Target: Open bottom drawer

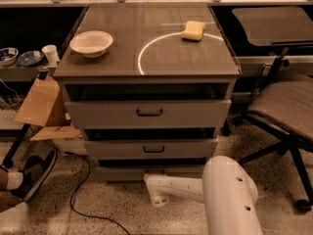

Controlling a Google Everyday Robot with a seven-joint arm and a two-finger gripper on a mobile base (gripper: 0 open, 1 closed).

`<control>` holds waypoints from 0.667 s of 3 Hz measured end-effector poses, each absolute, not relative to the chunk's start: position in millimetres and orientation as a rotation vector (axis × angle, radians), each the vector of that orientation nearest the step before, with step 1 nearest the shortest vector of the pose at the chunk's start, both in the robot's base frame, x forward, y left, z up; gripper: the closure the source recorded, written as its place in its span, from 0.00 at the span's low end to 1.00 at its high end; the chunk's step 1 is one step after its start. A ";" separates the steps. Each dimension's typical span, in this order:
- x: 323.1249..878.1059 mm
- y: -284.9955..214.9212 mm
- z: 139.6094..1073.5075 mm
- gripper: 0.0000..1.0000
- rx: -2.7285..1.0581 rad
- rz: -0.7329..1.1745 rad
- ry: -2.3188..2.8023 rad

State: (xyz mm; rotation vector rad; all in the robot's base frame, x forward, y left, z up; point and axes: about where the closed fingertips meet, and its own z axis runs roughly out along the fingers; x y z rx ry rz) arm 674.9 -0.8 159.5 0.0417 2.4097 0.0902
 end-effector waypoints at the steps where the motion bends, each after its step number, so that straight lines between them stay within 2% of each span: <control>1: 668.0 -1.1 160.5 1.00 0.036 0.089 2.412; 2: 665.4 -1.3 159.2 1.00 0.035 0.089 2.412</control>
Offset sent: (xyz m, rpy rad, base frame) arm -0.0827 -0.0110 0.0336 -0.0315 0.0278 0.0556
